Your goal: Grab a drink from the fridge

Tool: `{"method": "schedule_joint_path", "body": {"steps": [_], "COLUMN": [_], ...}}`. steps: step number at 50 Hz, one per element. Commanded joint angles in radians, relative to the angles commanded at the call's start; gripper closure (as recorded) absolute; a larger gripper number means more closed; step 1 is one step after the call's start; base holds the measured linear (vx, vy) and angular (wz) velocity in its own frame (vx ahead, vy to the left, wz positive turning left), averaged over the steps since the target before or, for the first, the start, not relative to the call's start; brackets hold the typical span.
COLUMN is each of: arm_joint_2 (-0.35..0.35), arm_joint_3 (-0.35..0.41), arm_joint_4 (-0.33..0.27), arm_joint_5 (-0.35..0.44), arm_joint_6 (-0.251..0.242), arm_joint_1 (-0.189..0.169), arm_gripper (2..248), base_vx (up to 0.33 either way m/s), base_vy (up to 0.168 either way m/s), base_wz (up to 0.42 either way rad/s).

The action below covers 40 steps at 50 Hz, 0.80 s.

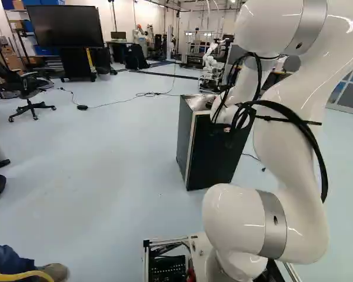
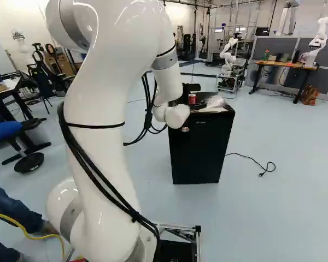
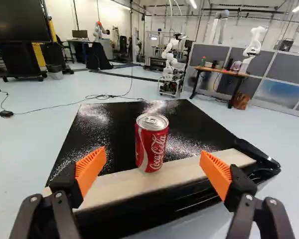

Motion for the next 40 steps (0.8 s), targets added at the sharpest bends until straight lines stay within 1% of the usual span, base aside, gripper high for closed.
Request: {"method": "schedule_joint_path", "body": {"steps": [17, 29, 40], "arm_joint_2": [-0.048, -0.097, -0.110], "arm_joint_3": [-0.061, -0.107, -0.121], "arm_joint_4": [0.000, 0.000, 0.000], "arm_joint_5": [0.000, 0.000, 0.000], "arm_joint_6": [0.000, 0.000, 0.000], "arm_joint_1": [0.010, 0.018, 0.020], "arm_gripper": [3, 3, 3], "base_vx": [0.000, 0.000, 0.000], "base_vy": [0.000, 0.000, 0.000], "base_wz": [0.000, 0.000, 0.000]}}
